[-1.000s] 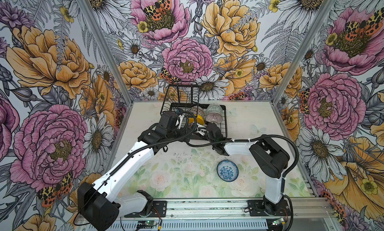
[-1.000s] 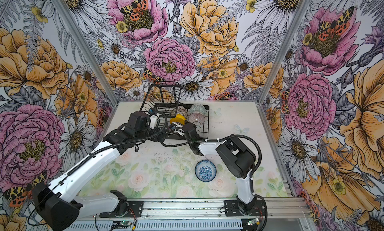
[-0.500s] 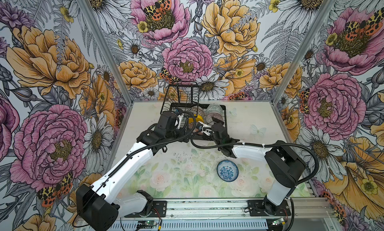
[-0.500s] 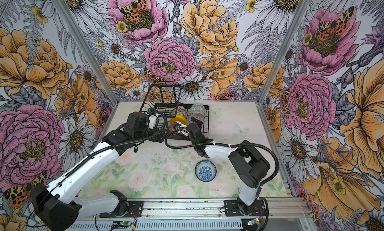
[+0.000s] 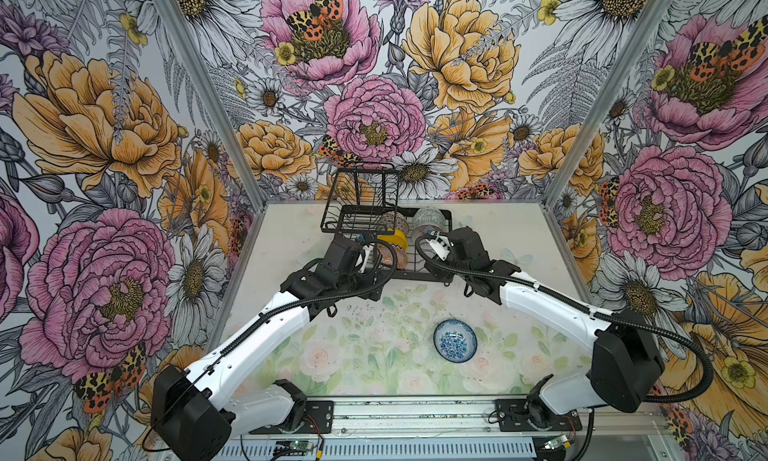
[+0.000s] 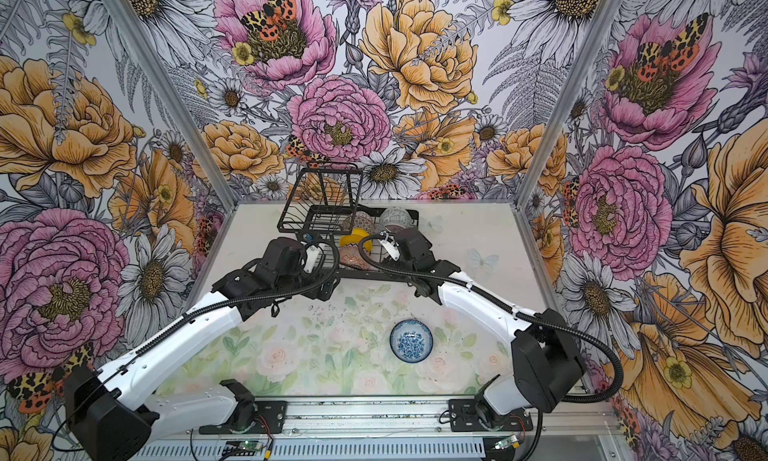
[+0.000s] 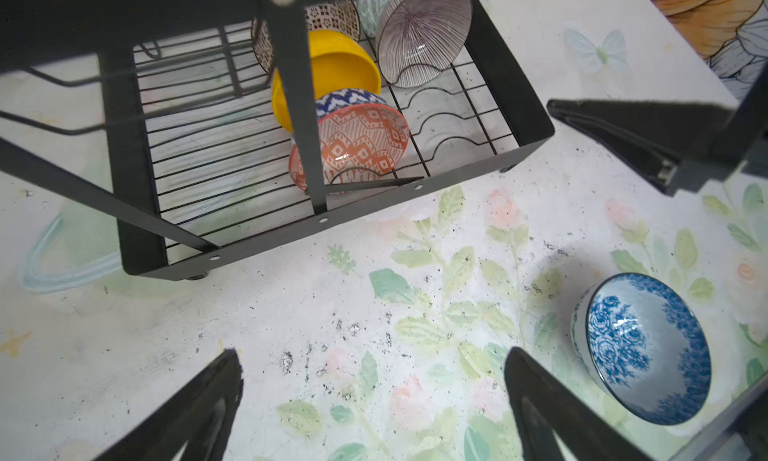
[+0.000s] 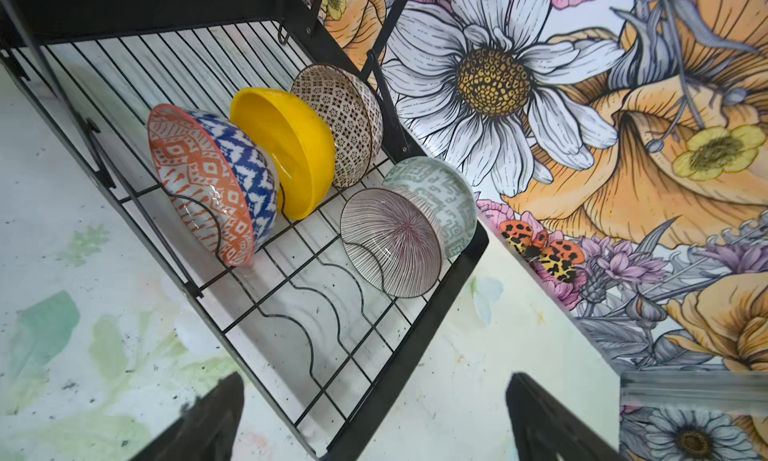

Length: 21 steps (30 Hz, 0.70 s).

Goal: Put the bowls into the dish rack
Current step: 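Open and withdraw the right gripper from the rack, then lower the left gripper onto the rim of the blue-and-white floral bowl and close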

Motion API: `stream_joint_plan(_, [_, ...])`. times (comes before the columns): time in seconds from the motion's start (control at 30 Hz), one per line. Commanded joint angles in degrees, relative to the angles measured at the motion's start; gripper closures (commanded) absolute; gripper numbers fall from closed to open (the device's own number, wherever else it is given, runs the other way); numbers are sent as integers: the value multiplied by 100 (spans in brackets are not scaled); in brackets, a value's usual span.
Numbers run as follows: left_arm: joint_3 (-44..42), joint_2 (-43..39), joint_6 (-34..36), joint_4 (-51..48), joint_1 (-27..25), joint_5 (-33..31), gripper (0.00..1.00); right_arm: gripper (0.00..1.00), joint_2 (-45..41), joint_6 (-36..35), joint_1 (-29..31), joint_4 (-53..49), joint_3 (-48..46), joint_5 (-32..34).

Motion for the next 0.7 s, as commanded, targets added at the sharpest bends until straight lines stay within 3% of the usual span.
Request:
stream_joint_plan(0.0, [-137, 110, -135, 95, -265, -180, 1, 1, -62, 945, -310, -1056, 497, -688])
stream_joint_plan(0.13, [-316, 366, -356, 523, -595, 133, 1, 0, 136, 1397, -749, -1607, 1021, -1289])
stream_joint_plan(0.3, [-771, 925, -877, 1624, -788, 1105, 1, 1, 366, 1594, -885, -1969, 1396, -1317])
stream_joint_plan(0.67, [-126, 2214, -990, 1813, -1666, 1433, 7, 1, 540, 1647, -925, -2120, 1437, -1122])
